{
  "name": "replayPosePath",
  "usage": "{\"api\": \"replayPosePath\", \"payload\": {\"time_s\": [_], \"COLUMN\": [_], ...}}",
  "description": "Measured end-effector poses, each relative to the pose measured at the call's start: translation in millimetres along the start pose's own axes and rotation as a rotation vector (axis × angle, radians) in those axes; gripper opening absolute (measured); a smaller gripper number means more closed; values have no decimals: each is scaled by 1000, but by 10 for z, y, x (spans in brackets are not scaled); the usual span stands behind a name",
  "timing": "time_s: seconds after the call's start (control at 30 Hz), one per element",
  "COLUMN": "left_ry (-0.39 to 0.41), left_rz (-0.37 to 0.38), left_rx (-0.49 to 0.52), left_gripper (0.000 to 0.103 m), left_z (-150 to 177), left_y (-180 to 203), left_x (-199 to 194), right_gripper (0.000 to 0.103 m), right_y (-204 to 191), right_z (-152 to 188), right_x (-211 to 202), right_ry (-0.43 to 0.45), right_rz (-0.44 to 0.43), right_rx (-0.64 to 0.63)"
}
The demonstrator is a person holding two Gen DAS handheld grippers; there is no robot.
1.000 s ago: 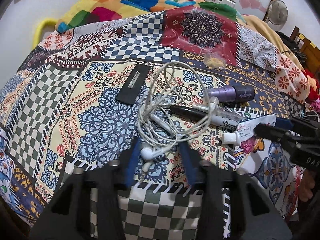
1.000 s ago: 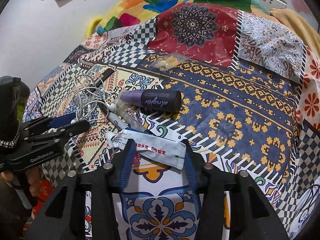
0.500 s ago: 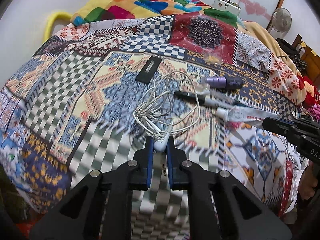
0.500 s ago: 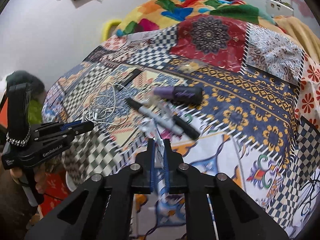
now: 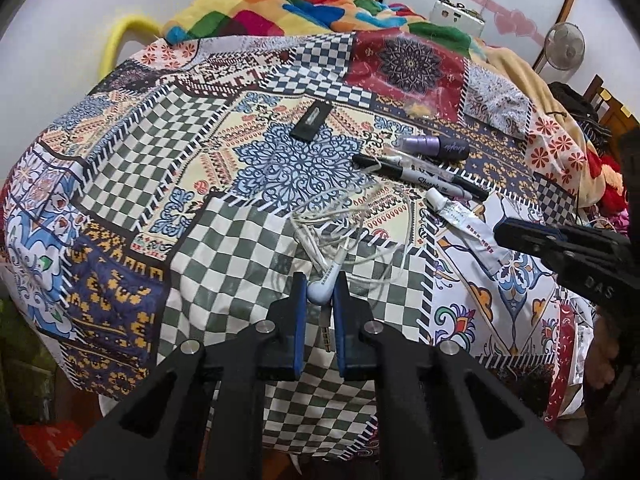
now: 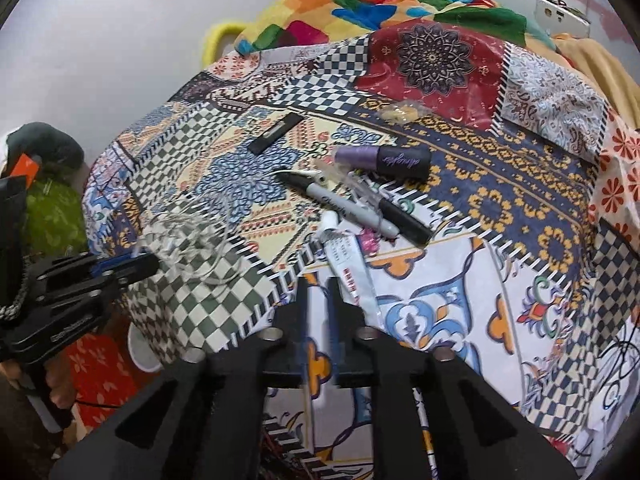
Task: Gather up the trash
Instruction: 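Grasp the white earphones with the left gripper while the right gripper grasps the white ointment tube, then lift the earphones and ointment tube and carry them toward the trash bin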
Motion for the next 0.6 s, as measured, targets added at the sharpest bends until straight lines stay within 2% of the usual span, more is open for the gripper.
{"api": "replayPosePath", "payload": {"time_s": [0.03, 0.07, 0.13, 0.2, 0.27, 0.33, 0.4, 0.47, 0.5, 0.53, 0.6], "left_ry": [0, 0, 0, -3, -8, -16, -20, -24, -26, -28, -27], "left_rz": [3, 4, 5, 5, 5, 8, 10, 10, 9, 10, 12], "left_rx": [-3, -4, -6, -9, -15, -25, -28, -29, -31, -33, -37], "left_gripper": [11, 11, 11, 11, 11, 11, 11, 11, 11, 11, 11], "left_z": [6, 11, 21, 37, 57, 80, 96, 108, 113, 118, 117], "left_y": [-10, -18, -34, -49, -65, -82, -92, -102, -109, -115, -118], "left_x": [-15, -20, -18, 4, 38, 74, 100, 125, 134, 141, 136], "right_gripper": [53, 59, 61, 60, 57, 50, 49, 40, 29, 23, 22], "right_y": [11, 31, 64, 80, 102, 101, 56, -3, -29, -53, -77], "right_z": [-7, -28, -63, -81, -93, -78, -55, -22, -2, 23, 20], "right_x": [-4, -2, 22, 115, 226, 318, 383, 426, 455, 493, 494], "right_ry": [3, 14, 31, 5, -11, -30, -26, -28, -35, -48, -38], "right_rz": [9, 19, 48, 68, 81, 92, 131, 168, 174, 175, 168], "right_rx": [-1, -5, -18, -45, -60, -81, -139, -194, -213, -226, -221]}}
Point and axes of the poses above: each gripper's, at about its wrist camera, not at the fingertips, and x roughly the way its jaws point, y to its right, z to its underside, the point moved 7 cm from there along x, roughly the way its jaws point, and after that the axes turned 3 degrees about -x, right-handed, at the moved point
